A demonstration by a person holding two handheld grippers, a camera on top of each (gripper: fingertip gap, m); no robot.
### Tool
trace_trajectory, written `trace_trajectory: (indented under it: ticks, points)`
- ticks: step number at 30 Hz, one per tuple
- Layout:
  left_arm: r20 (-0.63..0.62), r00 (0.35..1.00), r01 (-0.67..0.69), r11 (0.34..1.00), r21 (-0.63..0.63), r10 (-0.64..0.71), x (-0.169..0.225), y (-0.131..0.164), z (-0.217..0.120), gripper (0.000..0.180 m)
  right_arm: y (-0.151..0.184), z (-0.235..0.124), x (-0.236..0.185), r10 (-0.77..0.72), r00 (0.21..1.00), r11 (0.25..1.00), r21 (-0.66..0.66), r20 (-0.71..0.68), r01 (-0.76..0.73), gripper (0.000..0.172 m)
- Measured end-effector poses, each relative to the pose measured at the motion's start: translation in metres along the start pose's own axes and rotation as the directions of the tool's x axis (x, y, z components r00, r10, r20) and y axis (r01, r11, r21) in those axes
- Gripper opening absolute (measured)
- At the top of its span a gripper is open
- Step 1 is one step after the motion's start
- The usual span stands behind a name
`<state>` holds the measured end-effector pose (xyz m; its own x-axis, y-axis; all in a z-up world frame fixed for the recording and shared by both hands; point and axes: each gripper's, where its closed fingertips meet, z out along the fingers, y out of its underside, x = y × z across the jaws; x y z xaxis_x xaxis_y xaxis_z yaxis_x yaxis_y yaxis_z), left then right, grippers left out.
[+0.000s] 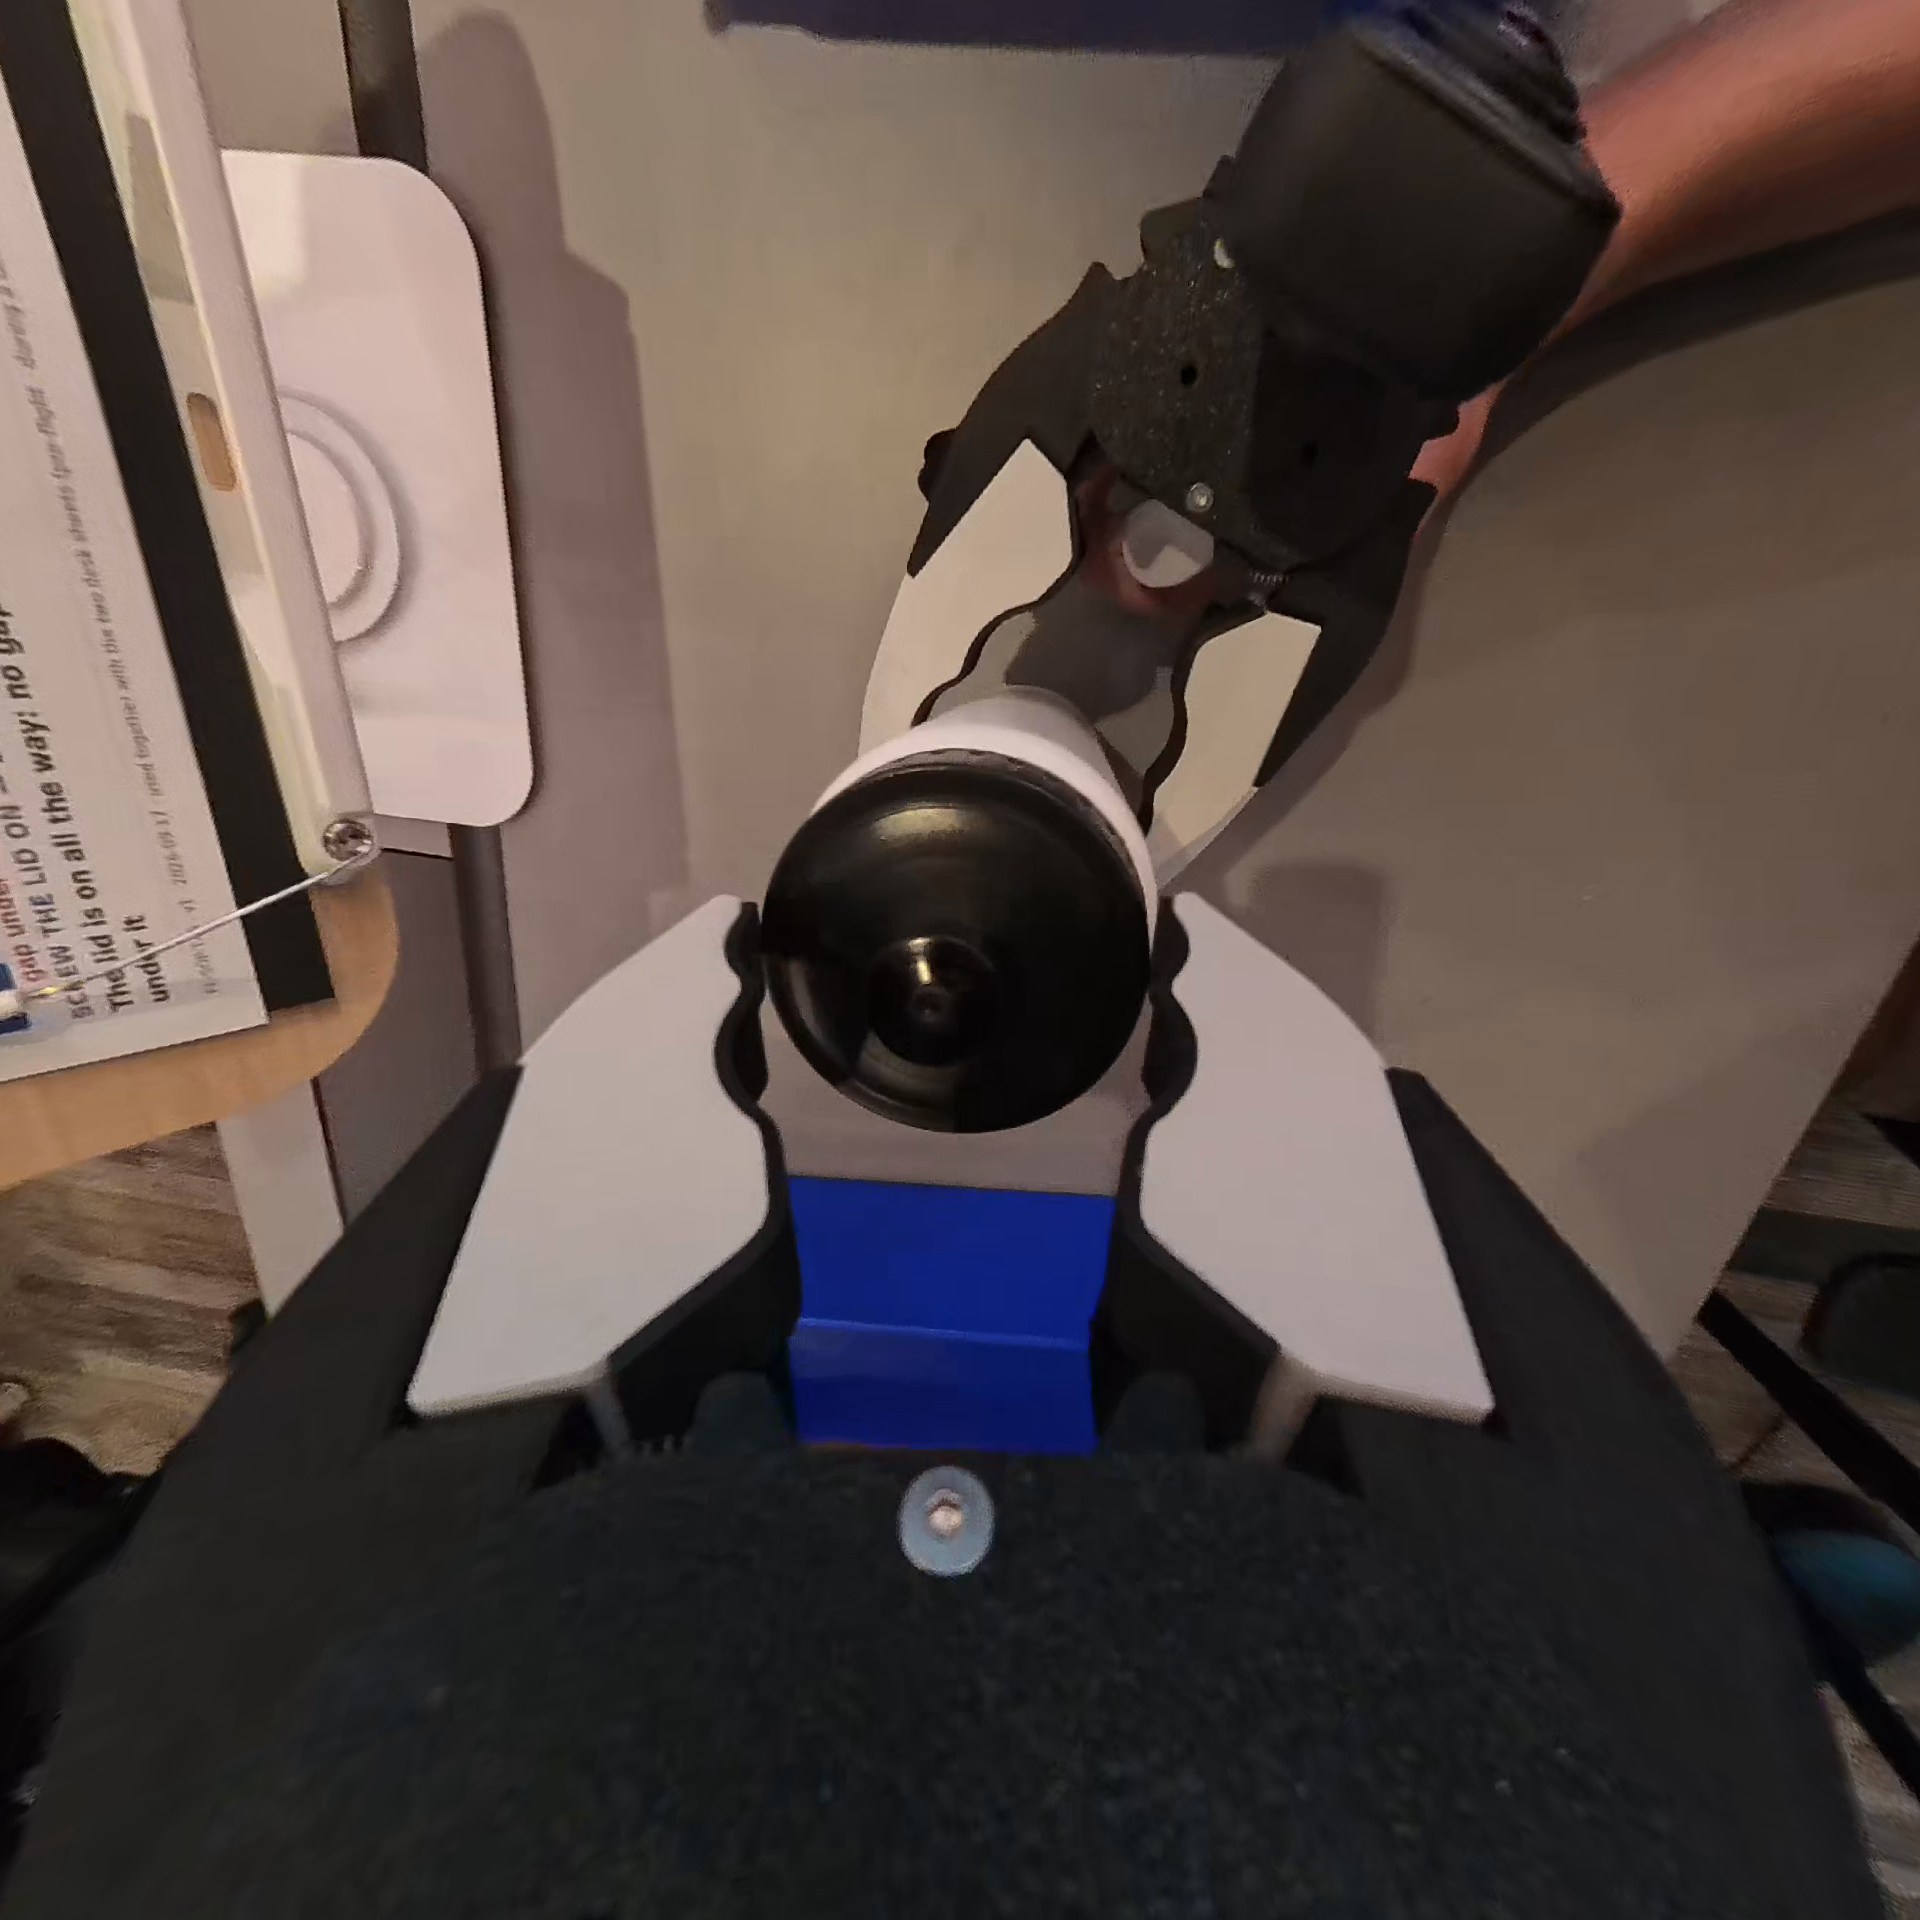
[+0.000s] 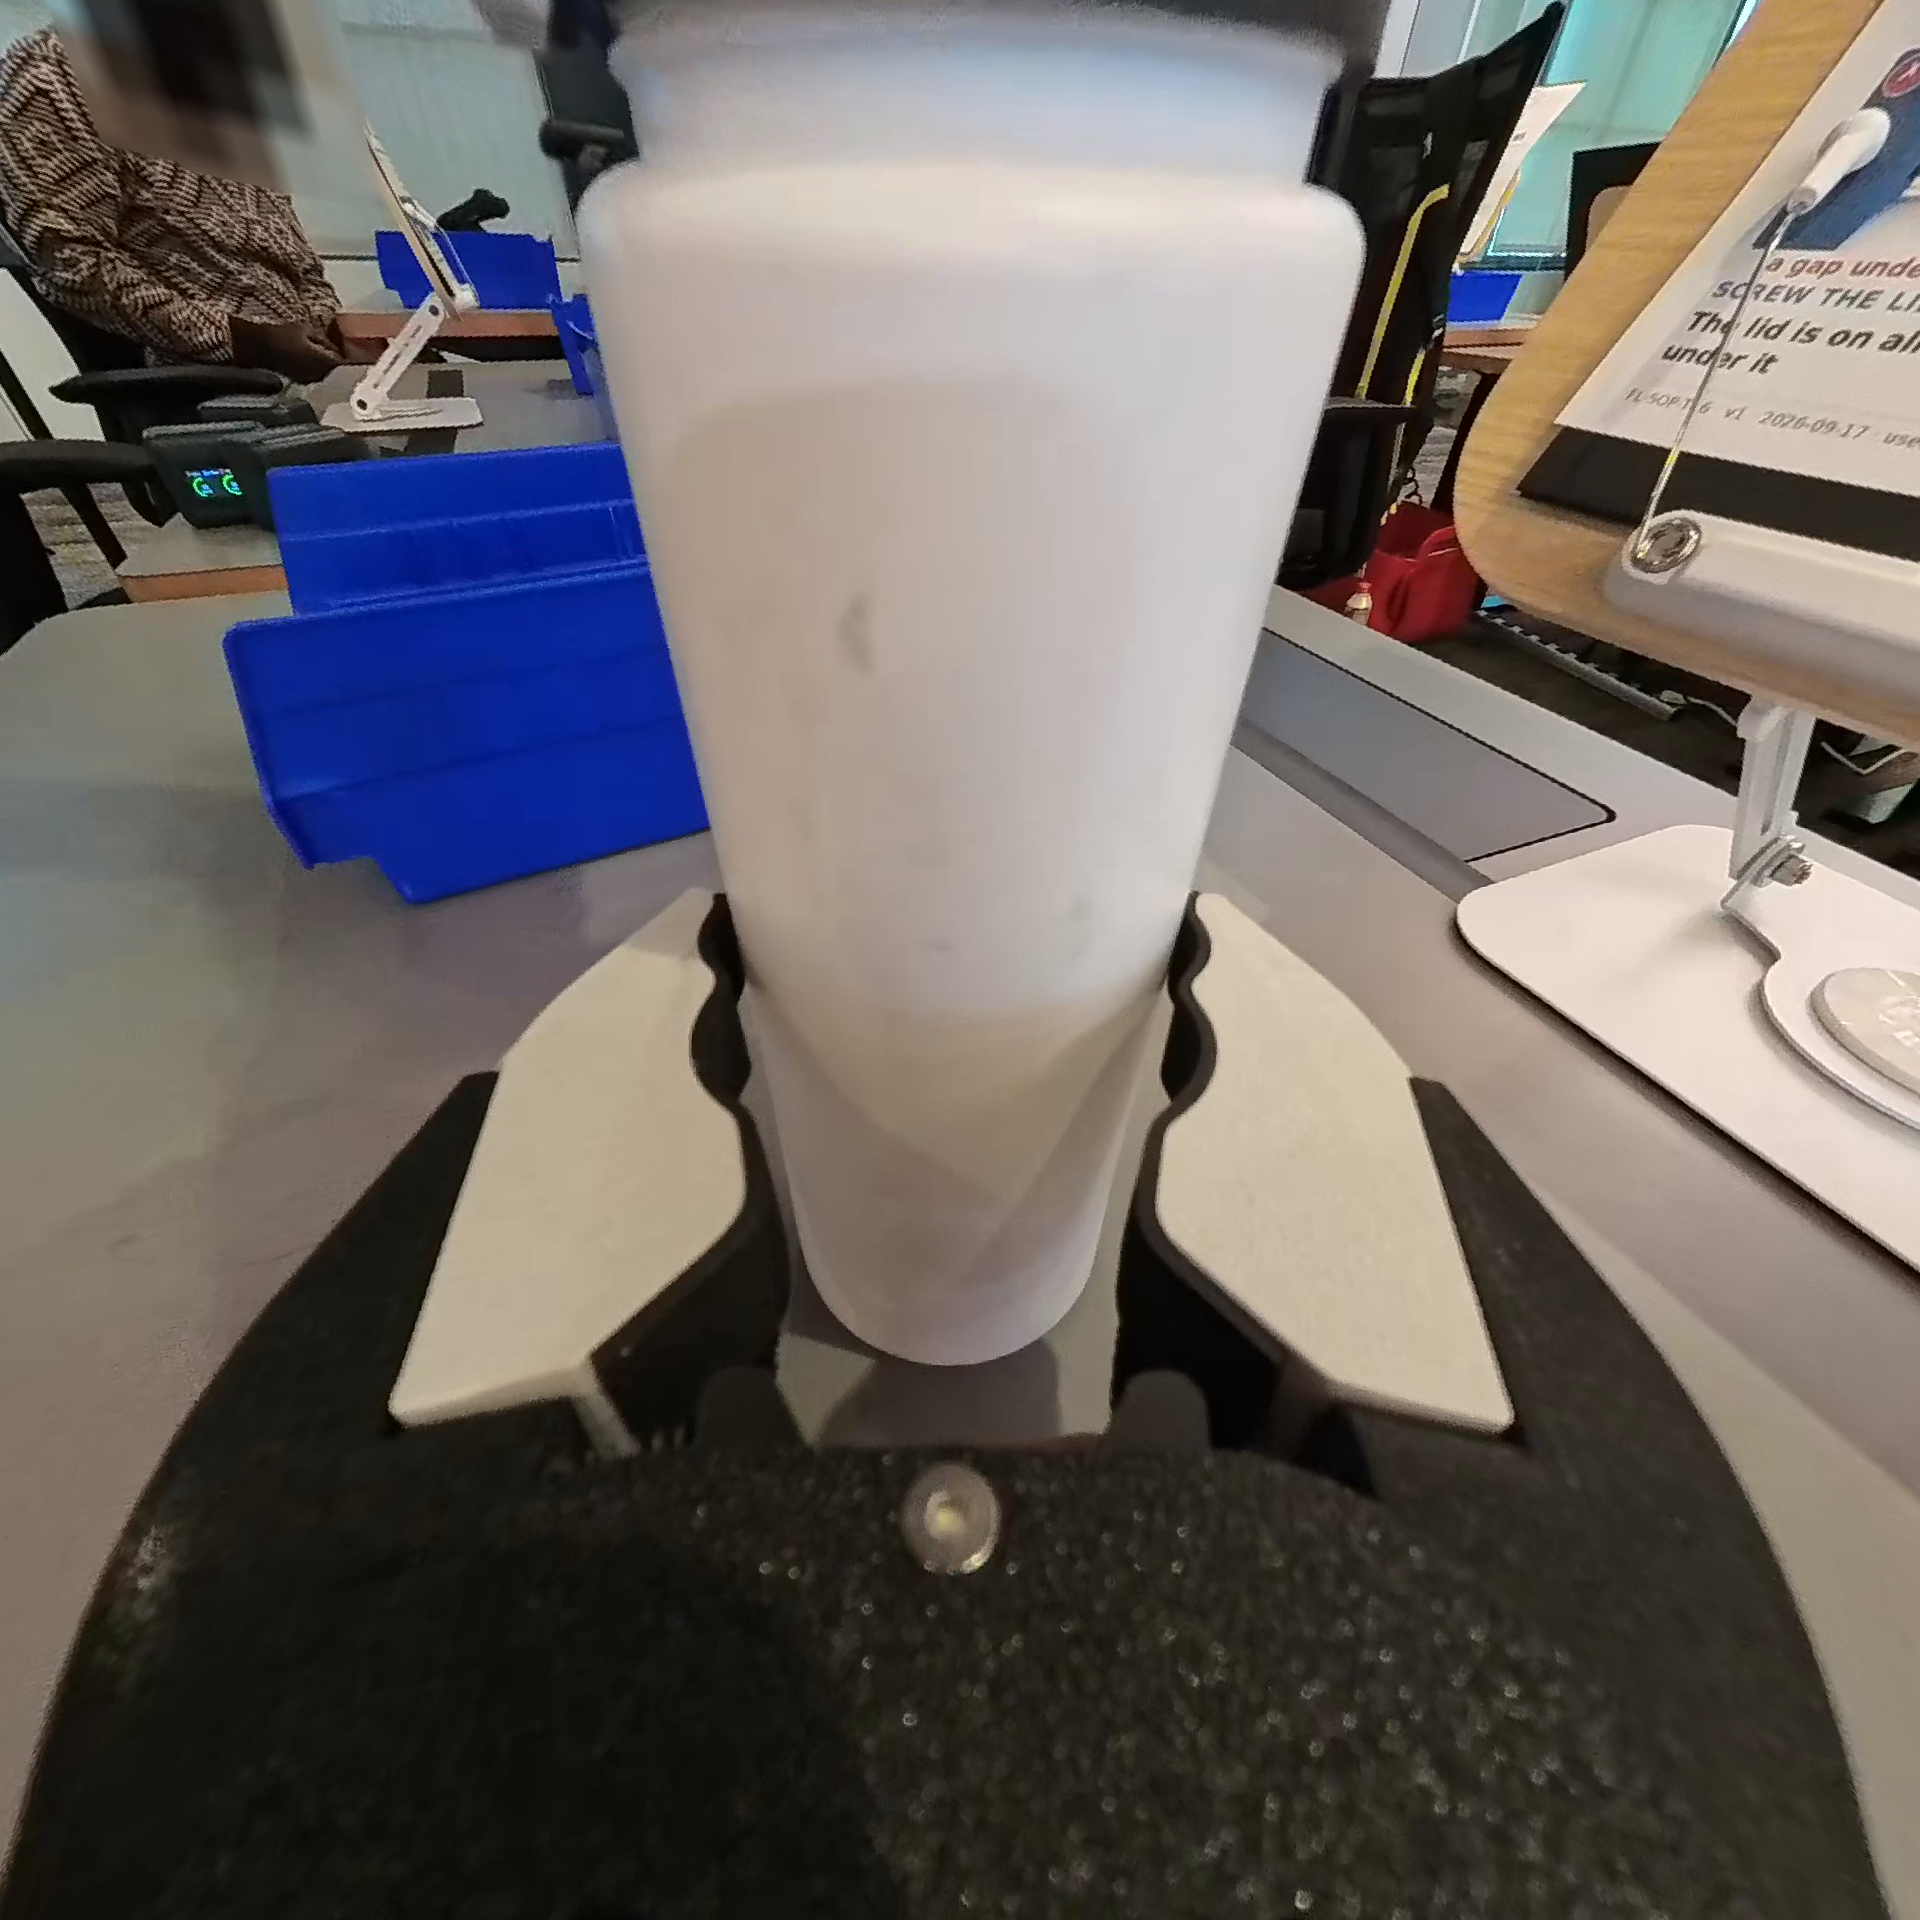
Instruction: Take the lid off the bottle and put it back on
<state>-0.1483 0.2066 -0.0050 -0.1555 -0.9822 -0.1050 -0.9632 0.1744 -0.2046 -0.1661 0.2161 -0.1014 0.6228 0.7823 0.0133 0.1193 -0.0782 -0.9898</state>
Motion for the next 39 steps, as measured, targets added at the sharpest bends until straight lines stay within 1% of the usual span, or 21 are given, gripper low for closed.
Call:
trace_trajectory:
  ticks: [3,5,7,9,11,14,16,19,22,25,27,29,31,32,33,34,35,36,37,38,39]
  points:
    - [0.012,0.991,0.133,0.991,-0.020,-0.133,-0.001,0.000,0.000,0.071,0.000,0.000,0.000,0.000,1.000,1.000,0.000,-0.002,0.000,0.079]
    - [0.060,0.967,0.251,0.967,-0.037,-0.248,-0.001,-0.001,0.000,0.070,0.000,0.000,0.000,0.001,1.000,1.000,0.000,-0.002,-0.001,0.079]
    - [0.127,0.913,0.397,0.917,-0.052,-0.388,-0.002,0.000,0.001,0.071,0.000,0.000,0.001,0.003,1.000,1.000,0.000,-0.003,-0.003,0.079]
    - [0.182,0.828,0.547,0.835,-0.053,-0.531,-0.003,0.000,0.001,0.070,0.000,0.000,0.001,0.002,1.000,1.000,-0.002,-0.006,-0.002,0.079]
    - [0.230,0.825,0.542,0.838,-0.063,-0.516,-0.003,-0.001,-0.001,0.070,0.000,-0.001,0.001,0.006,1.000,1.000,-0.003,-0.010,-0.006,0.079]
    - [0.245,0.820,0.546,0.836,-0.061,-0.518,-0.003,-0.002,-0.005,0.067,0.000,-0.001,0.001,0.004,1.000,1.000,-0.005,-0.010,-0.004,0.079]
    - [0.236,0.809,0.561,0.827,-0.035,-0.539,-0.004,-0.003,-0.013,0.063,0.000,0.000,0.001,0.002,1.000,1.000,-0.004,-0.009,-0.002,0.079]
    - [0.230,0.801,0.561,0.827,0.029,-0.552,-0.007,-0.003,-0.032,0.063,0.000,0.001,0.000,0.001,1.000,1.000,-0.001,-0.007,-0.001,0.079]
    - [0.236,0.784,0.560,0.819,0.129,-0.574,-0.011,0.000,-0.055,0.063,0.000,0.001,0.000,0.002,1.000,1.000,0.000,-0.007,-0.002,0.079]
    - [0.196,0.770,0.544,0.786,0.294,-0.607,-0.004,0.004,-0.073,0.063,0.000,0.000,0.001,0.005,1.000,1.000,-0.002,-0.008,-0.005,0.079]
    - [0.150,0.744,0.541,0.718,0.437,-0.652,0.003,0.011,-0.080,0.063,0.000,-0.001,0.001,0.007,1.000,1.000,0.000,-0.008,-0.007,0.079]
    - [0.061,0.710,0.539,0.597,0.594,-0.702,0.013,0.017,-0.078,0.063,0.000,-0.001,0.001,0.009,1.000,1.000,0.004,-0.008,-0.009,0.079]
    - [-0.054,0.676,0.543,0.448,0.710,-0.735,0.029,0.025,-0.065,0.063,0.000,-0.002,0.002,0.009,1.000,1.000,0.006,-0.012,-0.009,0.079]
    - [-0.111,0.648,0.545,0.356,0.759,-0.754,0.035,0.030,-0.056,0.063,0.000,-0.002,0.002,0.008,1.000,1.000,0.006,-0.015,-0.008,0.079]
    - [-0.165,0.609,0.546,0.259,0.797,-0.776,0.040,0.035,-0.045,0.063,0.000,-0.002,0.003,0.007,1.000,1.000,0.005,-0.021,-0.007,0.079]
    - [-0.209,0.575,0.544,0.179,0.820,-0.791,0.045,0.040,-0.032,0.063,0.000,-0.003,0.005,0.009,0.999,1.000,0.007,-0.031,-0.009,0.079]
    - [-0.232,0.542,0.536,0.119,0.836,-0.808,0.049,0.045,-0.017,0.063,0.001,-0.005,0.007,0.016,0.999,1.000,0.009,-0.042,-0.015,0.079]
    - [-0.233,0.511,0.522,0.083,0.849,-0.827,0.052,0.050,-0.001,0.063,0.001,-0.006,0.010,0.019,0.998,1.000,0.010,-0.056,-0.018,0.079]
    - [-0.222,0.497,0.507,0.073,0.859,-0.839,0.057,0.052,0.014,0.063,0.001,-0.008,0.013,0.020,0.998,1.000,0.009,-0.067,-0.020,0.079]
    - [-0.193,0.496,0.481,0.083,0.873,-0.846,0.061,0.052,0.026,0.063,0.001,-0.010,0.016,0.023,0.997,1.000,0.010,-0.075,-0.022,0.079]
    - [-0.135,0.495,0.439,0.113,0.891,-0.858,0.063,0.053,0.036,0.063,0.002,-0.012,0.019,0.028,0.996,1.000,0.011,-0.087,-0.027,0.079]
